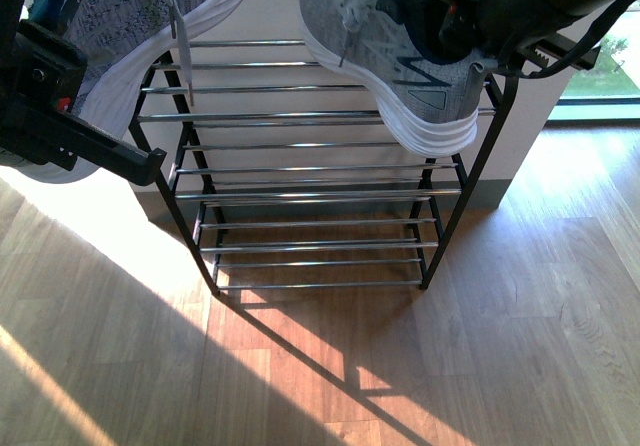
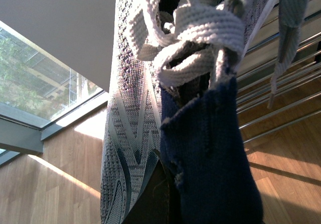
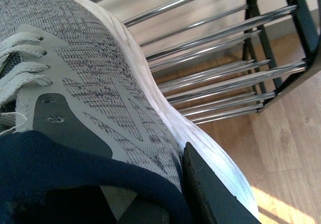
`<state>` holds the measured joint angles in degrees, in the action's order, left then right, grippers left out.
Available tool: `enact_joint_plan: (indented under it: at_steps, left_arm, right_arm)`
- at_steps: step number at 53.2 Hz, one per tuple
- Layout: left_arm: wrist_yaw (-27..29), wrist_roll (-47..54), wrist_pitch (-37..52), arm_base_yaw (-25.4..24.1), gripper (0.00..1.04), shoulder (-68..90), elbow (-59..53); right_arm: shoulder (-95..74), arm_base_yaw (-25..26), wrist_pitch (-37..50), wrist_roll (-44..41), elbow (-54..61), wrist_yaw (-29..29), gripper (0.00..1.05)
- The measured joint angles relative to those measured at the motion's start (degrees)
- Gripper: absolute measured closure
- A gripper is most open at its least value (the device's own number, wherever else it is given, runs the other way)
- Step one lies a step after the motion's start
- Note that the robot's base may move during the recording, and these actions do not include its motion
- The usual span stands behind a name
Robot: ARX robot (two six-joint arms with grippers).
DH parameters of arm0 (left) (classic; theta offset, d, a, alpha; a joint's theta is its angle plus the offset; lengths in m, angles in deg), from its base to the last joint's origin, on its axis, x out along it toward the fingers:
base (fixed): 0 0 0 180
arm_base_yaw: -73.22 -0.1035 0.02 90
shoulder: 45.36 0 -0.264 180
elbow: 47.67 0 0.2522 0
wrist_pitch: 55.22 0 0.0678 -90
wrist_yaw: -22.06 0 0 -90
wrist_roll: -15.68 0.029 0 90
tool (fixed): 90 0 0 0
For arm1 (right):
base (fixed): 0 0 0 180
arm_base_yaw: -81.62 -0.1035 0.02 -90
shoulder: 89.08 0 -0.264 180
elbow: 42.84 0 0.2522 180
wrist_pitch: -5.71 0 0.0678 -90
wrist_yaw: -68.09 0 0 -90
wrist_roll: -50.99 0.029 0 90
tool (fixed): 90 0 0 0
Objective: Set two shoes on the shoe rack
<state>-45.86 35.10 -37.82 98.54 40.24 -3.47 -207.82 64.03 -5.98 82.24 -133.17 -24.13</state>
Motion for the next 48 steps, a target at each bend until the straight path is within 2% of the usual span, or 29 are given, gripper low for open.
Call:
enact_joint_plan:
  at_steps: [33, 48]
  left_arm:
    - [0.0, 0.0, 0.0, 0.0, 1.02, 0.0, 0.0]
    - [0.0, 0.0, 0.0, 0.0, 1.02, 0.0, 0.0]
  right_arm:
    - [-20.6, 8.1, -9.0, -0.9, -27.6, -8.0, 1.0]
    - [-22.3, 9.0, -11.2, 0.5, -30.9, -8.5, 0.99]
